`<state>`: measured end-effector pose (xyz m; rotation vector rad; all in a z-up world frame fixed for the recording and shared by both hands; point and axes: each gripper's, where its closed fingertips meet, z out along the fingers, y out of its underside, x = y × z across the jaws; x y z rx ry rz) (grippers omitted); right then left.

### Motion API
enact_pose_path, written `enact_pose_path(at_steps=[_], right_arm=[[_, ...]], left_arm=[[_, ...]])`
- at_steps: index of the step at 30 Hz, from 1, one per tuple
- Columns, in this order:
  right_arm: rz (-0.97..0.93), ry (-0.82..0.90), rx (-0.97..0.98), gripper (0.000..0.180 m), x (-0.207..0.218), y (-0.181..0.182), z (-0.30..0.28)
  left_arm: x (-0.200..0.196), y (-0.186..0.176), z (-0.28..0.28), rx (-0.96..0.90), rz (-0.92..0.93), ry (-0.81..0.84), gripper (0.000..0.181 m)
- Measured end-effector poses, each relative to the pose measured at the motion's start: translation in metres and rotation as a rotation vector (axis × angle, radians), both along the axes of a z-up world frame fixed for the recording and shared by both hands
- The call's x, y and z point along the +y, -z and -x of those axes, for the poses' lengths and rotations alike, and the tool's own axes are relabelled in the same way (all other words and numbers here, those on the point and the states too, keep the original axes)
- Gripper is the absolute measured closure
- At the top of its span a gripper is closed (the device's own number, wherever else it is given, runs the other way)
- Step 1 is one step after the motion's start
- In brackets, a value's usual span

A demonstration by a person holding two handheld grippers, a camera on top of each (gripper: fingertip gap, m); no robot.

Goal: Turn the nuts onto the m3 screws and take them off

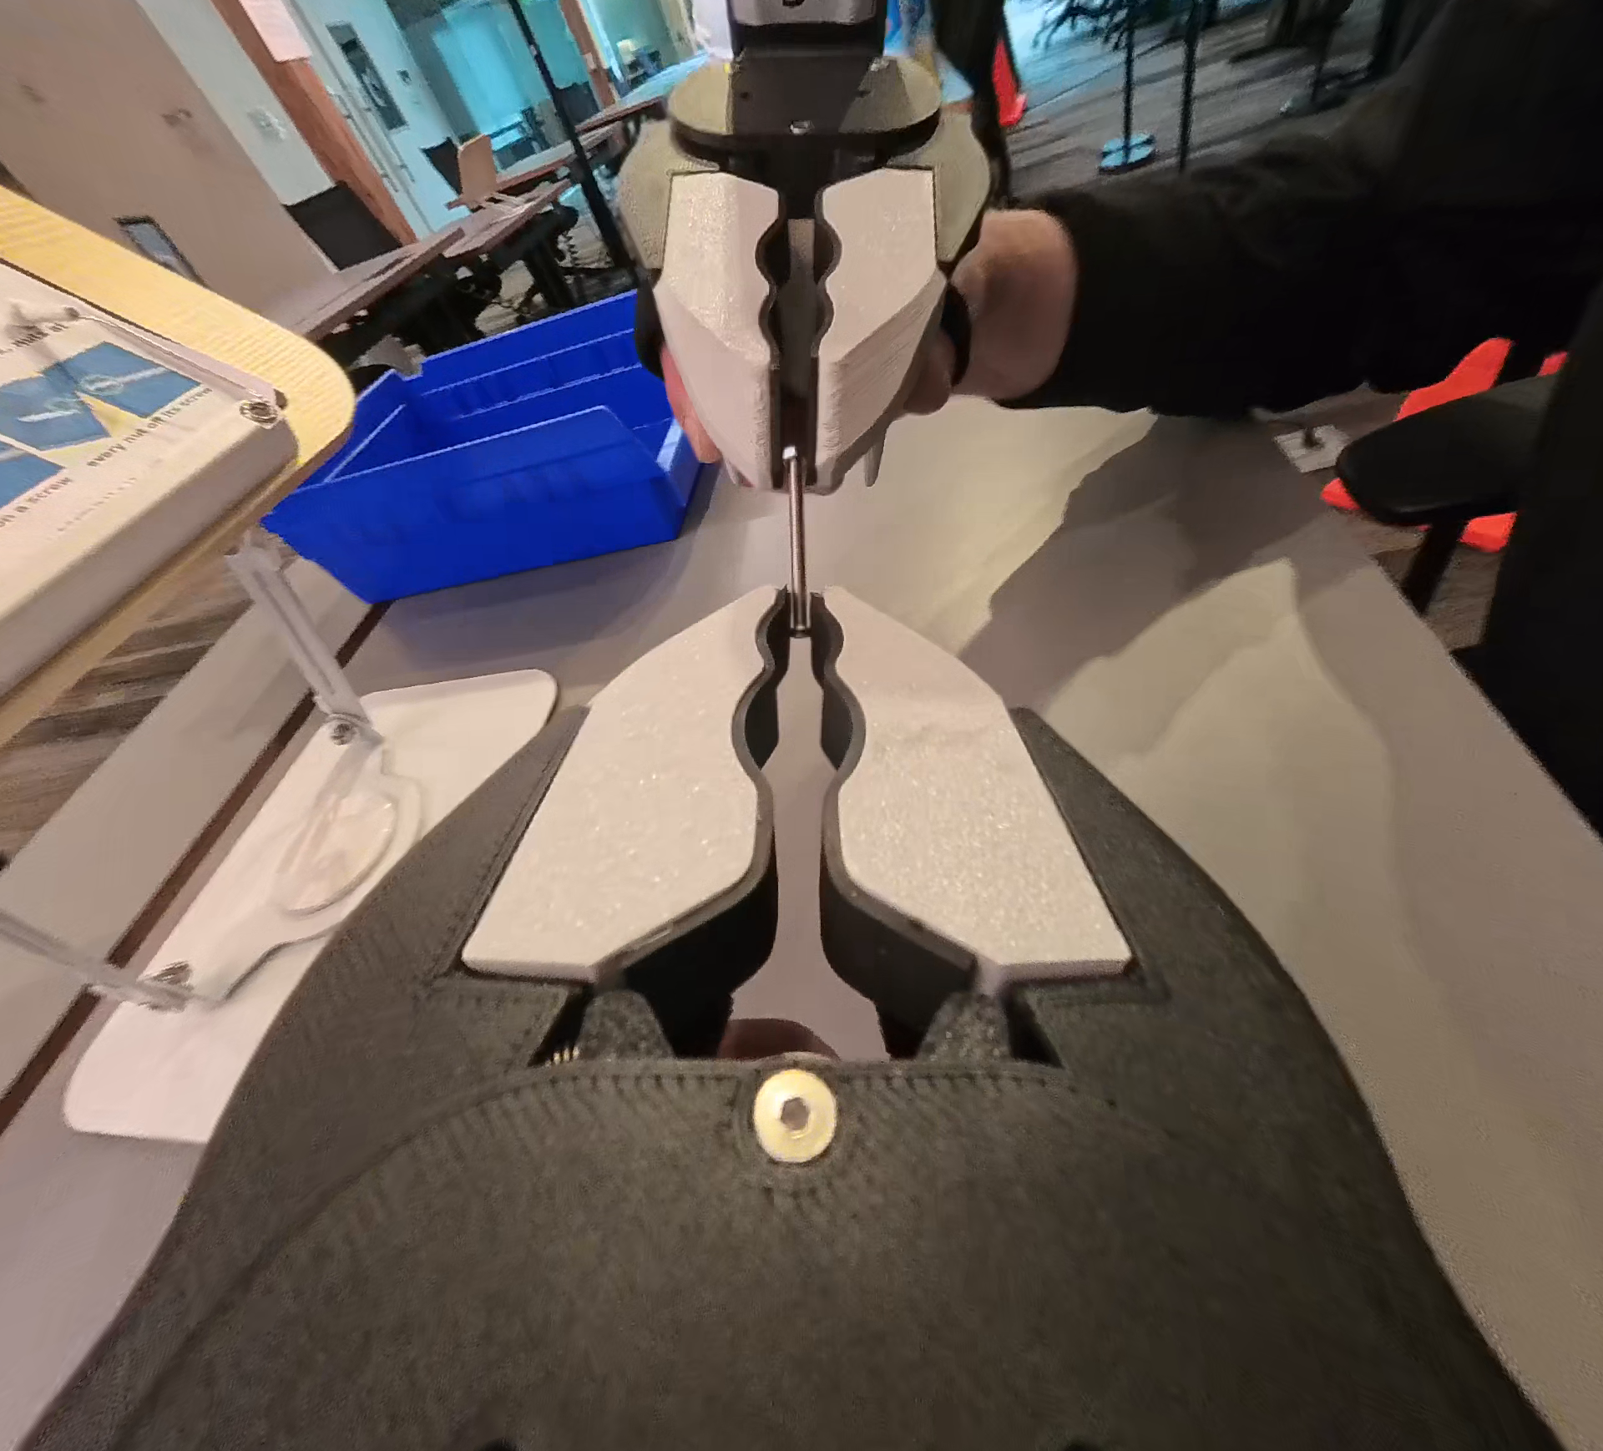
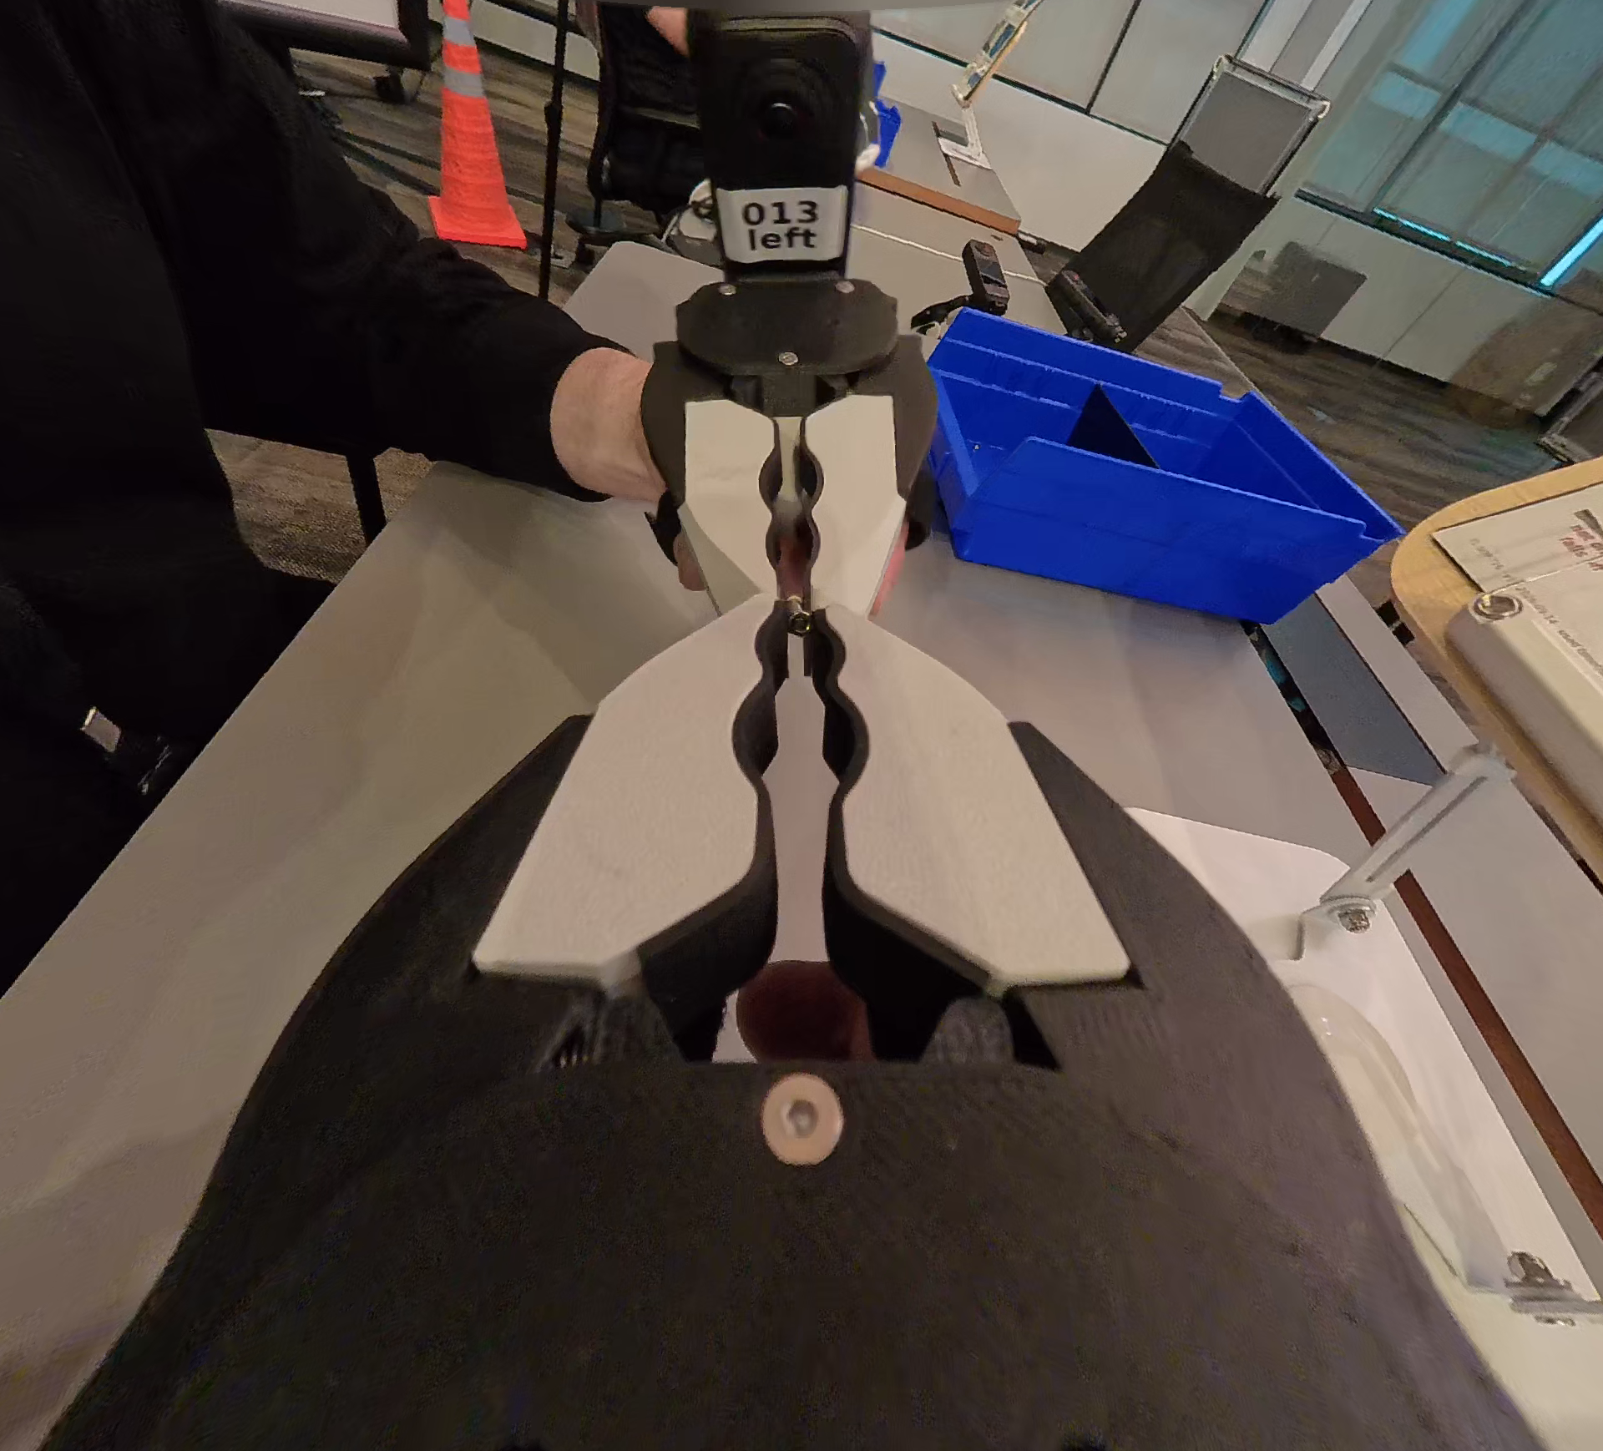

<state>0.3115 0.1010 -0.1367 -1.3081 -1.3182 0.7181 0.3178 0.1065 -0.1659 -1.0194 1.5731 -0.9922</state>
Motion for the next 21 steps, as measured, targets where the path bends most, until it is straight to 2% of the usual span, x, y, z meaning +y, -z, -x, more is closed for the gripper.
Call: enact_pose_path(at_steps=[5, 12, 17, 19, 21], right_arm=[[0.038, 0.061, 0.043, 0.174, 0.006, 0.002, -0.003], [0.142, 0.188, 0.143, 0.174, 0.017, 0.005, -0.007], [0.165, 0.202, 0.187, 0.173, 0.016, 0.003, -0.007], [0.168, 0.198, 0.189, 0.157, 0.016, 0.003, -0.007], [0.155, 0.193, 0.190, 0.150, 0.015, 0.002, -0.009]], left_arm=[[0.010, 0.000, -0.002, 0.006, -0.176, -0.121, 0.177], [0.029, 0.000, -0.002, 0.044, -0.517, -0.342, 0.178], [0.030, -0.002, -0.002, 0.028, -0.513, -0.353, 0.178], [0.030, -0.005, -0.001, 0.016, -0.513, -0.360, 0.178], [0.030, -0.006, -0.001, 0.010, -0.496, -0.354, 0.178]])
